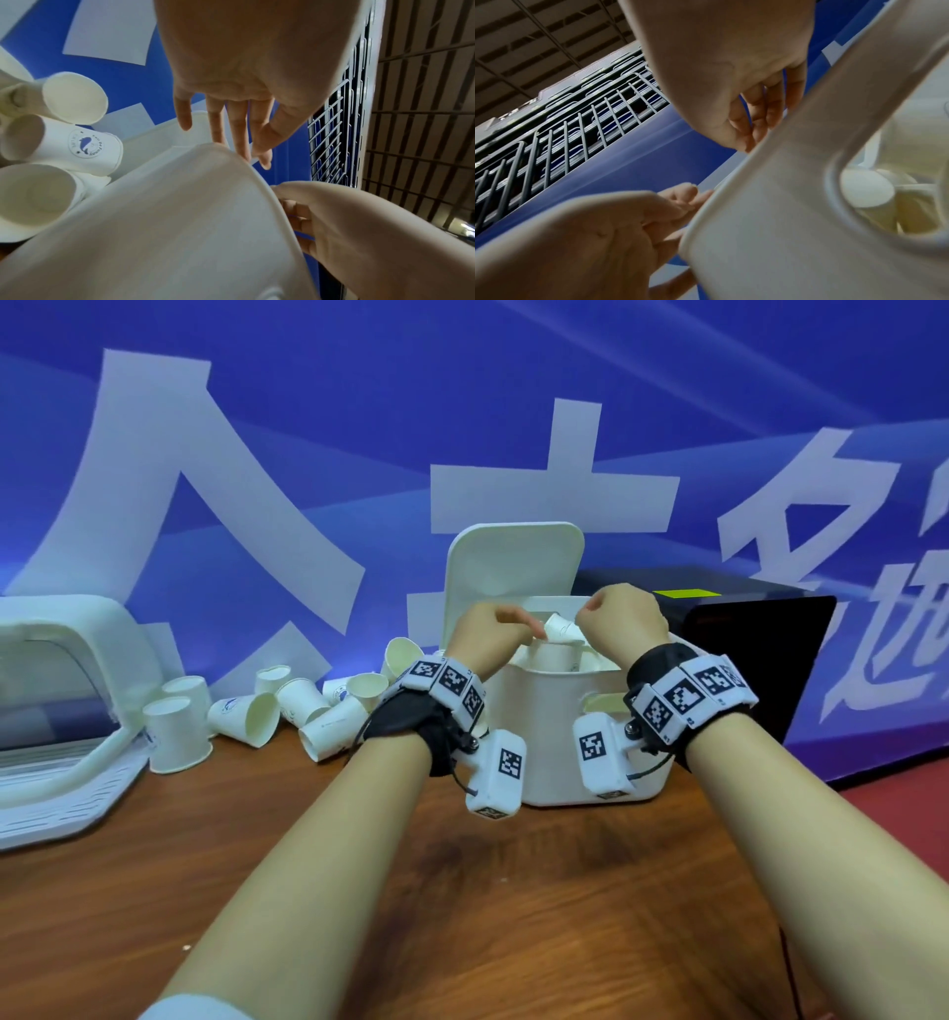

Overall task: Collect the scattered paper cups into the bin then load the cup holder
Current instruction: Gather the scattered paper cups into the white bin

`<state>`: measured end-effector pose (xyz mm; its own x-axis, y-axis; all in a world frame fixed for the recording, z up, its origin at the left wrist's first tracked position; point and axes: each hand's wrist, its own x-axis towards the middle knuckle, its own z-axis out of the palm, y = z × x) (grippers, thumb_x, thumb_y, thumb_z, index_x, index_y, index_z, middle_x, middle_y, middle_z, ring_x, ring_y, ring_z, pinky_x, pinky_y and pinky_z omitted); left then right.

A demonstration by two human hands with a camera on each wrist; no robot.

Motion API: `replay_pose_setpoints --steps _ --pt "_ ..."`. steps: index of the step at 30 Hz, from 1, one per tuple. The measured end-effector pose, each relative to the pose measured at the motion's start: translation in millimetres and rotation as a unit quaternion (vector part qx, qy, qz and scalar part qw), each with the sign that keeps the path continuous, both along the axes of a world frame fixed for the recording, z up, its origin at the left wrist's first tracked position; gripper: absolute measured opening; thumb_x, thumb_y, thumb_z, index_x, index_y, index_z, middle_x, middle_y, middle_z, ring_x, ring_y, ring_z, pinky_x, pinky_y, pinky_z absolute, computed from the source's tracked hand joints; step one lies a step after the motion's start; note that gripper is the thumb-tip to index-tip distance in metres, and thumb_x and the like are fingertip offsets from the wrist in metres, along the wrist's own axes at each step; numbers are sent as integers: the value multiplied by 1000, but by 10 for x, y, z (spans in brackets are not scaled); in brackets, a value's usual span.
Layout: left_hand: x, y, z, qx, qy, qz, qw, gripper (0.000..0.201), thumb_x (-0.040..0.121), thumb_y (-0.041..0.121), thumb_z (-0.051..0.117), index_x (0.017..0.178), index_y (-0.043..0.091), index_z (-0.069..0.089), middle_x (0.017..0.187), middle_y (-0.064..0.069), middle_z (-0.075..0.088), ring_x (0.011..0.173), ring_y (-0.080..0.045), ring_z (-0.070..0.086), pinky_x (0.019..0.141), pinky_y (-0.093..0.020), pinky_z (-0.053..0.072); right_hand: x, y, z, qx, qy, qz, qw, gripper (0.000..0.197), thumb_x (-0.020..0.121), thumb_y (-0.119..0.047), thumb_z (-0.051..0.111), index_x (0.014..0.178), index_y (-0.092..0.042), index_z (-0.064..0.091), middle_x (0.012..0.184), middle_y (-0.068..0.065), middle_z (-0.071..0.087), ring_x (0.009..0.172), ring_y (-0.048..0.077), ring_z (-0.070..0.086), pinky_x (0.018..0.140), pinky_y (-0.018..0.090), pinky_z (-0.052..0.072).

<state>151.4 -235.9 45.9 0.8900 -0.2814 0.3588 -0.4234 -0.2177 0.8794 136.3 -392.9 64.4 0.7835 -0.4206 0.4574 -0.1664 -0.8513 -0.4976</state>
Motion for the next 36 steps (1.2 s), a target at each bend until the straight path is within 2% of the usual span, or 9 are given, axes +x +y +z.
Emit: replay_pose_setpoints --steps 9,12,16,19,22,27,29,33,36 --pt "153 734 -265 -82 32 124 988 27 78 -1 55 74 23 67 94 0 71 92 -14 62 78 -25 48 5 744 27 -2 -90 218 972 20 89 -17 54 98 -16 72 102 2 71 97 19 62 85 29 48" --pt "222 987 -330 -83 30 149 985 24 78 1 56 79 20 69 97 1 72 95 -12 61 75 -21 47 87 1021 -28 3 -93 245 965 20 90 -14 54 98 -17 71 96 -2 67 87 12 58 75 22 39" --pt "341 1266 -492 -86 43 178 979 23 79 1 56 76 22 66 94 2 69 92 -14 60 68 -19 42 250 1290 -224 20 -93 254 962 22 89 -11 53 102 -14 71 100 0 67 86 11 57 74 20 39" --pt "496 1432 -669 -73 54 203 975 20 79 2 59 82 21 65 96 1 68 94 -16 61 71 -21 43 443 1423 -478 69 -63 235 967 31 85 -12 54 115 -14 64 114 6 61 100 17 57 81 24 42" --pt "690 1507 -787 -53 51 218 973 19 78 7 65 84 25 63 105 -1 68 100 -17 62 81 -26 45 641 1489 -733 105 -4 181 978 52 83 -15 59 134 -16 48 133 11 46 125 28 44 101 34 38" --pt "1102 1469 -823 -30 49 233 971 17 79 25 73 92 24 62 107 0 65 98 -16 61 84 -29 46 980 1514 -1063 74 57 115 989 72 75 -31 73 135 -17 37 139 11 40 130 34 37 103 40 34" --pt "1280 1435 -845 16 56 249 967 24 78 37 72 92 22 60 104 2 64 98 -16 60 83 -29 45 1111 1463 -1146 65 74 105 990 95 71 -34 77 147 -19 23 151 9 27 139 31 26 111 42 27" --pt "1483 1338 -883 106 76 258 957 35 78 54 65 68 23 53 83 4 61 97 -22 60 85 -35 46 1259 1398 -1221 32 93 131 986 114 72 -34 78 153 -26 -2 162 2 0 149 26 4 118 46 15" --pt "1536 1267 -906 164 62 272 946 36 79 55 61 64 24 53 94 -2 67 106 -26 53 87 -35 42 1319 1403 -1251 11 104 145 984 112 75 -33 76 153 -26 -4 162 -1 5 149 27 3 118 48 15"
